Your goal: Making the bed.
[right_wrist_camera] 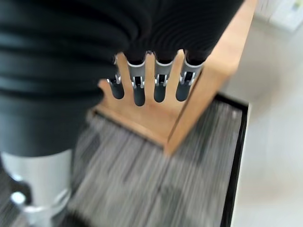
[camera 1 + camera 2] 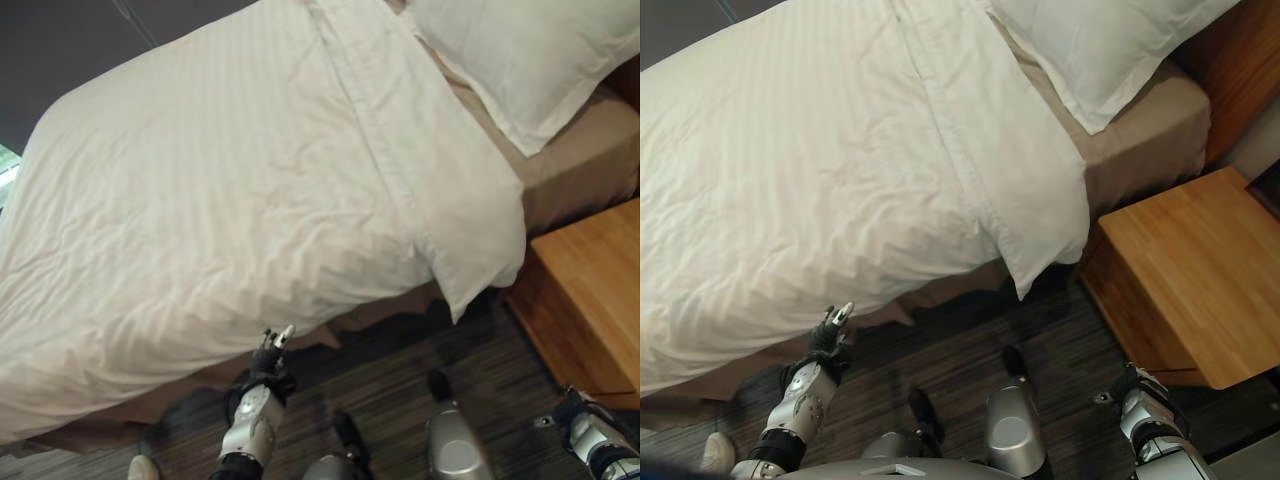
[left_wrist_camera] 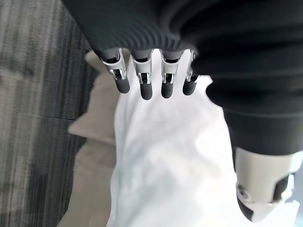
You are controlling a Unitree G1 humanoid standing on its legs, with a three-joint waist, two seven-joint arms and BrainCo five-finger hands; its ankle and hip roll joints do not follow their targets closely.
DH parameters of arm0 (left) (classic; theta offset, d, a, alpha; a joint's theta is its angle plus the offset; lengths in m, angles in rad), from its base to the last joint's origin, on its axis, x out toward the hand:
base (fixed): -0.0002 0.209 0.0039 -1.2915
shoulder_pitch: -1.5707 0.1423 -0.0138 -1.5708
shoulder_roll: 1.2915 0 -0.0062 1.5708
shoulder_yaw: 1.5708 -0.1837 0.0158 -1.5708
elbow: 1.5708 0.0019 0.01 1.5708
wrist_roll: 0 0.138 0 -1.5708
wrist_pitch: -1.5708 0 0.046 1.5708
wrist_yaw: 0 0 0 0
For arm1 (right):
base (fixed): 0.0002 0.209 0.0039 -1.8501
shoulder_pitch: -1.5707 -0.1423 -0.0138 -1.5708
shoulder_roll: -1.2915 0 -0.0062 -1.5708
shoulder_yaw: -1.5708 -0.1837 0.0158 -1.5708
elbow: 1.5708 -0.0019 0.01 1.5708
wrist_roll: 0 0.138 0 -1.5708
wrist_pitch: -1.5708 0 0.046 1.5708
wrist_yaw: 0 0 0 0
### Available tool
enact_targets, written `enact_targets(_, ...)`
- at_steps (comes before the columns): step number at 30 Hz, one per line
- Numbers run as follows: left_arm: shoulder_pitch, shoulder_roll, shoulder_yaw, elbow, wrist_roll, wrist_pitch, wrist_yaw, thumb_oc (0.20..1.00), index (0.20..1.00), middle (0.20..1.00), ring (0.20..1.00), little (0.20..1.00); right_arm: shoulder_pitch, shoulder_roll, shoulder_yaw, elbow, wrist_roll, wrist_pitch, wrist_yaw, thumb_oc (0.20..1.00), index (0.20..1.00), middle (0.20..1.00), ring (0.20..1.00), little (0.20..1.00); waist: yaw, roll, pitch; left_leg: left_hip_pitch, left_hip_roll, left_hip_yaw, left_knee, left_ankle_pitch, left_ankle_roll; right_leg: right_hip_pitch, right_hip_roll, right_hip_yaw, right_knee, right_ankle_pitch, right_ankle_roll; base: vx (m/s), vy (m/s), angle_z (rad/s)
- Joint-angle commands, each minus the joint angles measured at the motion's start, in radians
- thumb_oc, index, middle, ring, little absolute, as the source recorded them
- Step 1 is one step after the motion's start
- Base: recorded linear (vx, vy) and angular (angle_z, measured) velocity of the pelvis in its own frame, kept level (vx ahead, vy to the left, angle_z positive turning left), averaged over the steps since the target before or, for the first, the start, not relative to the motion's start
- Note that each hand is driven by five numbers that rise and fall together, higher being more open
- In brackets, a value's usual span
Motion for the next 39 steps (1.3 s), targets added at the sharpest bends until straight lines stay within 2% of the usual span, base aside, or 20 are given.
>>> enact_targets(1, -0.033, 0.058, 0.019, -0.021, 0.029, -0.025, 0.022, 1.000, 1.000, 1.000, 1.000, 1.000, -0.139, -0.026, 0.039, -0.197, 0.105, -0.027, -0.025, 0.200, 0.200, 0.200, 0.200, 0.200, 0.030, -0.088, -0.021, 0.101, -0.020, -0.034, 0.012, -0.068, -0.034, 0.003, -0.056, -0.001, -0.162, 0.073, 0.019, 0.00, 0.000, 0.00)
enact_targets(2, -0.034, 0.058, 0.019, -0.021, 0.030, -0.025, 0.022, 1.000, 1.000, 1.000, 1.000, 1.000, -0.139, -0.026, 0.039, -0.198, 0.105, -0.026, -0.025, 0.200, 0.200, 0.200, 0.200, 0.200, 0.030, -0.088, -0.022, 0.100, -0.020, -0.034, 0.012, -0.067, -0.034, 0.002, -0.055, -0.001, -0.162, 0.074, 0.019, 0.01, -0.008, -0.08)
enact_targets(5, -0.038, 0.067, 0.030, -0.020, 0.031, -0.023, 0.028, 1.000, 1.000, 1.000, 1.000, 1.000, -0.215, -0.022, 0.024, -0.377, 0.234, -0.053, -0.048, 0.200, 0.200, 0.200, 0.200, 0.200, 0.045, -0.095, -0.019, 0.093, -0.017, -0.037, 0.012, -0.066, -0.035, 0.002, -0.056, -0.005, -0.167, 0.076, 0.018, 0.00, -0.014, -0.09)
enact_targets(7, -0.052, 0.083, 0.033, -0.037, 0.019, -0.022, 0.032, 1.000, 1.000, 1.000, 1.000, 1.000, -0.279, 0.032, -0.031, -0.516, 0.523, -0.104, -0.067, 0.200, 0.200, 0.200, 0.200, 0.200, 0.065, -0.094, -0.006, 0.085, -0.013, -0.045, 0.012, -0.065, -0.037, 0.003, -0.060, -0.017, -0.174, 0.073, 0.018, -0.02, -0.030, 0.14)
enact_targets(8, -0.053, 0.084, 0.034, -0.036, 0.018, -0.022, 0.032, 1.000, 1.000, 1.000, 1.000, 1.000, -0.280, 0.032, -0.031, -0.517, 0.524, -0.104, -0.067, 0.200, 0.200, 0.200, 0.200, 0.200, 0.065, -0.095, -0.007, 0.080, -0.012, -0.045, 0.012, -0.060, -0.038, -0.003, -0.059, -0.016, -0.174, 0.078, 0.016, -0.04, -0.024, 0.23)
enact_targets(9, -0.063, 0.093, 0.039, -0.042, 0.001, -0.023, 0.035, 1.000, 1.000, 1.000, 1.000, 1.000, -0.316, 0.096, -0.113, -0.552, 0.763, -0.171, -0.116, 0.200, 0.200, 0.200, 0.200, 0.200, 0.077, -0.087, 0.003, 0.065, -0.009, -0.051, 0.012, -0.056, -0.040, -0.009, -0.062, -0.025, -0.178, 0.079, 0.015, -0.04, -0.027, 0.26)
enact_targets(10, -0.064, 0.095, 0.039, -0.042, 0.000, -0.023, 0.035, 1.000, 1.000, 1.000, 1.000, 1.000, -0.317, 0.097, -0.113, -0.550, 0.768, -0.173, -0.116, 0.200, 0.200, 0.200, 0.200, 0.200, 0.078, -0.089, 0.002, 0.062, -0.009, -0.052, 0.012, -0.055, -0.040, -0.011, -0.062, -0.026, -0.178, 0.079, 0.015, -0.04, -0.025, 0.18)
enact_targets(13, -0.082, 0.116, 0.048, -0.037, -0.040, -0.038, 0.049, 1.000, 1.000, 1.000, 1.000, 1.000, -0.454, 0.157, -0.207, -0.549, 1.138, -0.328, -0.140, 0.200, 0.200, 0.200, 0.200, 0.200, 0.106, -0.072, 0.022, 0.021, -0.006, -0.066, 0.012, -0.042, -0.048, -0.037, -0.063, -0.041, -0.185, 0.084, 0.014, -0.04, -0.033, 0.18)
enact_targets(15, -0.090, 0.123, 0.038, -0.022, -0.046, -0.044, 0.053, 1.000, 1.000, 1.000, 1.000, 1.000, -0.535, 0.173, -0.226, -0.568, 1.271, -0.389, -0.120, 0.200, 0.200, 0.200, 0.200, 0.200, 0.116, -0.059, 0.039, 0.001, -0.003, -0.069, 0.012, -0.034, -0.052, -0.048, -0.061, -0.042, -0.190, 0.086, 0.013, -0.08, -0.058, 0.08)
enact_targets(17, -0.101, 0.135, 0.022, -0.010, -0.043, -0.046, 0.050, 1.000, 1.000, 1.000, 1.000, 1.000, -0.607, 0.159, -0.220, -0.548, 1.311, -0.416, -0.124, 0.200, 0.200, 0.200, 0.200, 0.200, 0.121, -0.040, 0.065, -0.024, -0.005, -0.075, 0.012, -0.026, -0.054, -0.069, -0.058, -0.039, -0.191, 0.090, 0.014, -0.11, -0.028, 0.08)
enact_targets(21, -0.115, 0.156, 0.005, 0.001, -0.080, -0.063, 0.027, 1.000, 1.000, 1.000, 1.000, 1.000, -0.742, 0.102, -0.244, -0.465, 1.397, -0.457, -0.131, 0.200, 0.200, 0.200, 0.200, 0.200, 0.125, 0.024, 0.115, -0.095, -0.024, -0.072, 0.012, -0.005, -0.054, -0.136, -0.069, -0.028, -0.195, 0.104, 0.022, -0.12, 0.018, 0.06)
enact_targets(22, -0.118, 0.155, 0.005, 0.003, -0.083, -0.064, 0.025, 1.000, 1.000, 1.000, 1.000, 1.000, -0.747, 0.098, -0.243, -0.461, 1.399, -0.458, -0.129, 0.200, 0.200, 0.200, 0.200, 0.200, 0.126, 0.026, 0.113, -0.100, -0.025, -0.072, 0.012, -0.004, -0.054, -0.141, -0.069, -0.027, -0.195, 0.105, 0.023, -0.10, 0.054, 0.04)
enact_targets(23, -0.109, 0.151, 0.015, 0.008, -0.115, -0.066, 0.011, 1.000, 1.000, 1.000, 1.000, 1.000, -0.749, 0.074, -0.262, -0.429, 1.407, -0.459, -0.137, 0.200, 0.200, 0.200, 0.200, 0.200, 0.121, 0.063, 0.126, -0.131, -0.034, -0.068, 0.012, 0.004, -0.054, -0.169, -0.077, -0.023, -0.200, 0.108, 0.028, -0.05, 0.042, 0.00)
enact_targets(24, -0.110, 0.151, 0.015, 0.009, -0.116, -0.067, 0.009, 1.000, 1.000, 1.000, 1.000, 1.000, -0.749, 0.072, -0.262, -0.428, 1.408, -0.458, -0.136, 0.200, 0.200, 0.200, 0.200, 0.200, 0.122, 0.064, 0.122, -0.136, -0.035, -0.068, 0.012, 0.004, -0.053, -0.174, -0.077, -0.023, -0.199, 0.109, 0.029, -0.06, 0.064, 0.00)
enact_targets(26, -0.103, 0.144, 0.017, 0.019, -0.134, -0.059, -0.005, 1.000, 1.000, 1.000, 1.000, 1.000, -0.711, 0.081, -0.286, -0.366, 1.424, -0.443, -0.131, 0.200, 0.200, 0.200, 0.200, 0.200, 0.104, 0.107, 0.133, -0.161, -0.039, -0.066, 0.012, 0.005, -0.053, -0.207, -0.081, -0.010, -0.199, 0.111, 0.033, -0.03, 0.090, -0.09)
enact_targets(27, -0.107, 0.132, 0.013, 0.035, -0.134, -0.056, -0.006, 1.000, 1.000, 1.000, 1.000, 1.000, -0.680, 0.103, -0.296, -0.338, 1.433, -0.435, -0.124, 0.200, 0.200, 0.200, 0.200, 0.200, 0.091, 0.119, 0.135, -0.161, -0.041, -0.063, 0.012, 0.004, -0.051, -0.214, -0.080, -0.004, -0.198, 0.111, 0.032, 0.00, 0.110, -0.17)
enact_targets(30, -0.126, 0.109, 0.011, 0.074, -0.145, -0.058, -0.006, 1.000, 1.000, 1.000, 1.000, 1.000, -0.603, 0.156, -0.321, -0.301, 1.465, -0.432, -0.101, 0.200, 0.200, 0.200, 0.200, 0.200, 0.074, 0.131, 0.130, -0.147, -0.042, -0.057, 0.012, -0.001, -0.051, -0.211, -0.084, 0.004, -0.195, 0.112, 0.030, 0.04, 0.058, -0.13)
enact_targets(32, -0.177, 0.062, 0.001, 0.137, -0.157, -0.053, -0.005, 1.000, 1.000, 1.000, 1.000, 1.000, -0.447, 0.273, -0.343, -0.255, 1.501, -0.413, -0.058, 0.200, 0.200, 0.200, 0.200, 0.200, 0.040, 0.135, 0.127, -0.118, -0.049, -0.047, 0.012, -0.016, -0.047, -0.197, -0.089, 0.011, -0.183, 0.109, 0.029, 0.06, 0.061, -0.10)
enact_targets(34, -0.194, 0.041, 0.003, 0.170, -0.164, -0.047, -0.007, 1.000, 1.000, 1.000, 1.000, 1.000, -0.344, 0.322, -0.353, -0.246, 1.508, -0.400, -0.037, 0.200, 0.200, 0.200, 0.200, 0.200, 0.016, 0.126, 0.117, -0.089, -0.052, -0.040, 0.012, -0.029, -0.045, -0.183, -0.091, 0.011, -0.172, 0.103, 0.029, 0.07, 0.058, -0.11)
enact_targets(39, -0.187, 0.018, 0.009, 0.189, -0.158, -0.041, -0.013, 1.000, 1.000, 1.000, 1.000, 1.000, -0.212, 0.343, -0.341, -0.210, 1.438, -0.352, -0.023, 0.200, 0.200, 0.200, 0.200, 0.200, -0.015, 0.105, 0.104, -0.033, -0.056, -0.032, 0.012, -0.046, -0.040, -0.140, -0.096, 0.006, -0.169, 0.093, 0.032, 0.05, 0.039, -0.09)
